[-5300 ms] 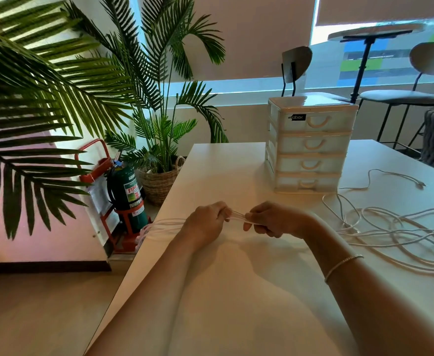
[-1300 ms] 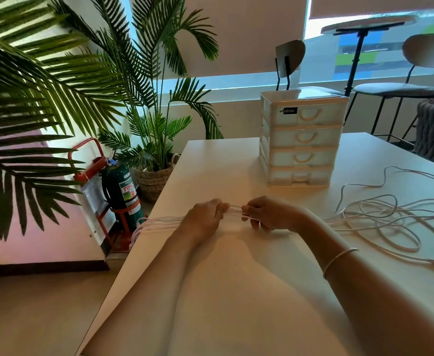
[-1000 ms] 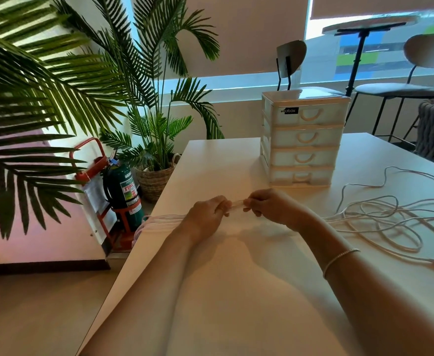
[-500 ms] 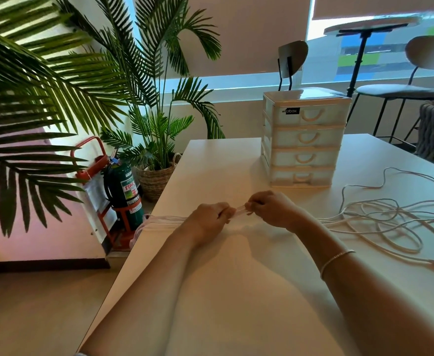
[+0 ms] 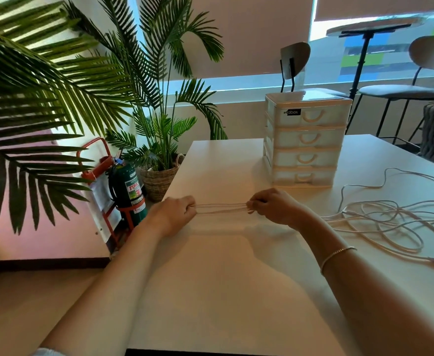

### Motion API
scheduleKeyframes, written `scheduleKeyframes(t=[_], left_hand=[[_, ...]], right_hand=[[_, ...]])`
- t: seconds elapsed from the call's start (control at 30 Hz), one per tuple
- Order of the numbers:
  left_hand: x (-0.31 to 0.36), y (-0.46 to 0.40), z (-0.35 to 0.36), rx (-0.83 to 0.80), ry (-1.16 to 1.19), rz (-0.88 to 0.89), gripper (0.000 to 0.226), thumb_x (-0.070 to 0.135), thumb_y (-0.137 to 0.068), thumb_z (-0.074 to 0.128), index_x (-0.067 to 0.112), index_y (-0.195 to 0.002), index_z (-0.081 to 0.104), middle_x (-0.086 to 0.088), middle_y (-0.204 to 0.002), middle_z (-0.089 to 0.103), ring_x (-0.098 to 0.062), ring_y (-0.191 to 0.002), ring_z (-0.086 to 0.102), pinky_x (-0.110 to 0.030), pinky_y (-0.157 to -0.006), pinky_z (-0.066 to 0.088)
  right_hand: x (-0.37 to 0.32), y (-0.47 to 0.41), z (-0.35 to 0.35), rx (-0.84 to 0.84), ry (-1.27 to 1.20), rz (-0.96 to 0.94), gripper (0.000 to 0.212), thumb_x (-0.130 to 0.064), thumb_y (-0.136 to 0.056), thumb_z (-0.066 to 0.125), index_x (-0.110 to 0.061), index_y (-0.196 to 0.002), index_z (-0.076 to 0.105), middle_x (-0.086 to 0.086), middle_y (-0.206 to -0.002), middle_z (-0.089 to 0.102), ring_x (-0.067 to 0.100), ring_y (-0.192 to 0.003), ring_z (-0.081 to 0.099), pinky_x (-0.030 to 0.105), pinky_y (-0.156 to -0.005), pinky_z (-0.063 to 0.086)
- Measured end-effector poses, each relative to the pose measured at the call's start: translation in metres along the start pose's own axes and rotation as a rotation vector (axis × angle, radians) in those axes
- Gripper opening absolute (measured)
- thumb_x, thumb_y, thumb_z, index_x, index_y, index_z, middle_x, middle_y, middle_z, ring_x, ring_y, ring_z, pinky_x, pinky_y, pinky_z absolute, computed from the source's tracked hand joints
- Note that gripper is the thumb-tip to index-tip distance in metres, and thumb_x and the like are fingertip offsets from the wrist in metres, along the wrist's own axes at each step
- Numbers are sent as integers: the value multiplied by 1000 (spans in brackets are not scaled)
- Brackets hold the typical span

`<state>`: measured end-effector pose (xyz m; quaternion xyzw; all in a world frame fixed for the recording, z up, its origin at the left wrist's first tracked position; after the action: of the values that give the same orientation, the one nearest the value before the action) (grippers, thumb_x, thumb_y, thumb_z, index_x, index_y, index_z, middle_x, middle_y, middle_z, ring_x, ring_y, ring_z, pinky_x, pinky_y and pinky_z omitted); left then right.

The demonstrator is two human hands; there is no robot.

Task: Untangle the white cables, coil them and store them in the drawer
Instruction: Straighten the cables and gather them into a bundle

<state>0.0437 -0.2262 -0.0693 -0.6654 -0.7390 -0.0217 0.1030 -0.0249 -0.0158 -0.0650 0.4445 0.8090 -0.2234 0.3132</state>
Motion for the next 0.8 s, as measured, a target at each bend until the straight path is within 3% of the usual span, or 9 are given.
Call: scheduleKeyframes(t=[0.17,0.37,0.5,0.6,0.67,0.8], left_hand=[[-26,2,-12,56,-146,-65,22,26,-98,30,20,-100,52,-8,-104,63,-30,-98,55,-34,-81,38],[-58,9,-21,148,-237,-187,28,17,-97,30,17,-109,55,-11,-116,61,-26,-107,53,-33,-94,33],[-66,13,-6,55,-268,-319,27,15,-95,33,20,-106,57,-9,-119,54,-32,-112,40,-35,-89,35],[-62,9,-1,10,-411,-325,30,14,-94,35,17,-114,56,-10,-123,51,-29,-114,44,-38,-95,37],[-41,1,-6,62,-358,-284,29,12,-93,39,13,-117,55,-10,-126,50,-26,-116,46,-38,-98,37],[41,-16,1,67,154,7,29,14,-95,39,12,-116,59,-10,-127,55,-25,-118,48,-31,-98,36]], right_hand=[[4,1,-7,44,-28,18,23,-19,-92,53,-7,-90,71,-6,-60,46,6,-52,37,15,-47,29],[5,1,-6,47,-19,17,23,-19,-93,52,-7,-90,71,-5,-60,46,6,-52,37,13,-46,29],[5,2,-3,21,15,10,23,-18,-93,52,-5,-92,71,-5,-60,46,6,-54,38,17,-51,30],[4,3,-3,11,43,-9,24,-18,-93,52,-4,-94,71,-6,-61,46,6,-55,38,18,-53,30],[3,3,-5,14,41,-20,24,-18,-93,52,-4,-95,71,-7,-60,45,5,-55,37,16,-52,29],[-2,3,-5,10,75,-47,23,-18,-93,52,-4,-95,70,-9,-60,45,3,-53,38,12,-47,31]])
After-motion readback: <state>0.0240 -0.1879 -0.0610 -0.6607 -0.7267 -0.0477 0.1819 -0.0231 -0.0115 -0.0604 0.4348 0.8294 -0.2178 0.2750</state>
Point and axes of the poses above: each hand's wrist, its own y-axis away from the middle knuckle, its own z-axis out of the palm, x = y × z, the point moved 4 cm from there along -y, towards the middle knuckle
